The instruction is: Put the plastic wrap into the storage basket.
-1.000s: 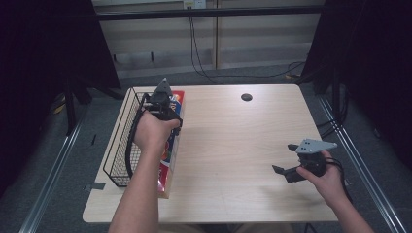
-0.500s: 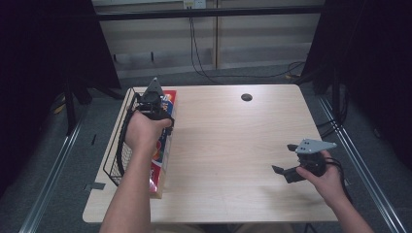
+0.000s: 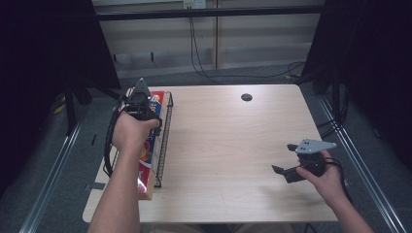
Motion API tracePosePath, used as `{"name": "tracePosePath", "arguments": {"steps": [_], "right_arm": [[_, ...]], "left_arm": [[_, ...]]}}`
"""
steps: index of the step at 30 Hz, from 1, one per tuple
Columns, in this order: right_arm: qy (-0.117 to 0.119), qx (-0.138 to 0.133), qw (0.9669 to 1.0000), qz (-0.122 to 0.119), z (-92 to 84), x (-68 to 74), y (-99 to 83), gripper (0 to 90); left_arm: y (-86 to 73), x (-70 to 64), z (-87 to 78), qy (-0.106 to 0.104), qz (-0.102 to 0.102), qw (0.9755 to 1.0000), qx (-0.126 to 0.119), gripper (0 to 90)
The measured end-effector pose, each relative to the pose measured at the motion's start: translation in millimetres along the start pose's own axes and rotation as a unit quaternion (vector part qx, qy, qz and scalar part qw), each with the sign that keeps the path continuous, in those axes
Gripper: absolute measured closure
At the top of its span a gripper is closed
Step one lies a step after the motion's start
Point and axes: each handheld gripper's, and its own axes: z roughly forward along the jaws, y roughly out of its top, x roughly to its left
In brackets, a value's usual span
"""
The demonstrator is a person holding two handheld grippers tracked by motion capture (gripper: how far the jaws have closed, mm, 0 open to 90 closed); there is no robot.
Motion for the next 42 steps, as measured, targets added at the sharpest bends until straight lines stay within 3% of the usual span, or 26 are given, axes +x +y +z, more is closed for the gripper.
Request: {"name": "tracePosePath", "arguments": {"steps": [23, 29, 42], "right_arm": [[0.001, 0.002, 1.0000, -0.007, 1.6, 2.1, -0.3, 4.6], [0.001, 0.005, 0.9999, -0.009, 2.9, 2.8, -0.5, 4.6], [-0.002, 0.009, 0.9998, -0.016, 5.4, 4.2, -1.2, 4.5]], "left_arm": [[1.2, 23.1, 2.3, 0.012, -0.021, 0.9997, -0.003, 44.3], [2.4, 27.8, 11.2, 0.021, -0.022, 0.9995, -0.001, 44.3], [6.6, 35.0, 27.4, 0.017, -0.025, 0.9995, 0.007, 44.2]]}}
